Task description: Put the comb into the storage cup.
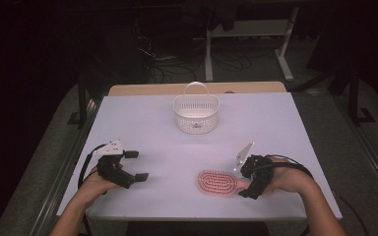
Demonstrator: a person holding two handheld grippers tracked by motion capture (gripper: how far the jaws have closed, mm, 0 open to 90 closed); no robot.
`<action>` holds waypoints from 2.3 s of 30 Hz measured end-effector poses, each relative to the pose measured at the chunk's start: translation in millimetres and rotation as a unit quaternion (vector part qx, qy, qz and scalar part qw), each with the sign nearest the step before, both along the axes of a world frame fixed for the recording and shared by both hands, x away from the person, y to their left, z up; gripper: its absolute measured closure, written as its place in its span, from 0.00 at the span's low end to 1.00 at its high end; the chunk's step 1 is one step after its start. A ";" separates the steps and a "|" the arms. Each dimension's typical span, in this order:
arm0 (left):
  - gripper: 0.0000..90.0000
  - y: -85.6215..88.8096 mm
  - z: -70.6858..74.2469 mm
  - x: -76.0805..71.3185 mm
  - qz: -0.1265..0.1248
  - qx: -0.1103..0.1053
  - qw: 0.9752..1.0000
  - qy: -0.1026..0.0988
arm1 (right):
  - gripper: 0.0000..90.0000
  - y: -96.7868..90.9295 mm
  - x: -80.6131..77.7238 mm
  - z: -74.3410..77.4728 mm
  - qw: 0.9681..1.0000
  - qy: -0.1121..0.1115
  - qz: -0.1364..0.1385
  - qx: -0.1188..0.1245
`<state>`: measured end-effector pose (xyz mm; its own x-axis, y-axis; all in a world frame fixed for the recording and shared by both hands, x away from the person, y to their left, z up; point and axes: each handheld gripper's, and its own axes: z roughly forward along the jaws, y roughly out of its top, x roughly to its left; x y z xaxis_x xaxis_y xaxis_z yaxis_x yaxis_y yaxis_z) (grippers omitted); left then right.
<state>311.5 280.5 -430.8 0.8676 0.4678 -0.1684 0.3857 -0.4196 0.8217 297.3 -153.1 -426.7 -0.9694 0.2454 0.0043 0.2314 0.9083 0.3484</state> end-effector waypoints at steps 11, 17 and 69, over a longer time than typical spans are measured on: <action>0.00 0.3 -0.5 0.1 0.001 -0.001 1.000 0.000 | 0.32 3.6 -0.4 -3.8 1.000 0.002 0.002 -0.019; 0.00 0.4 -0.5 0.1 0.001 -0.001 1.000 -0.001 | 0.40 5.0 -0.7 -4.5 1.000 0.005 0.005 -0.025; 0.00 0.3 -0.4 0.0 0.001 0.000 1.000 -0.001 | 0.76 17.1 2.2 -9.6 0.998 0.017 0.015 -0.064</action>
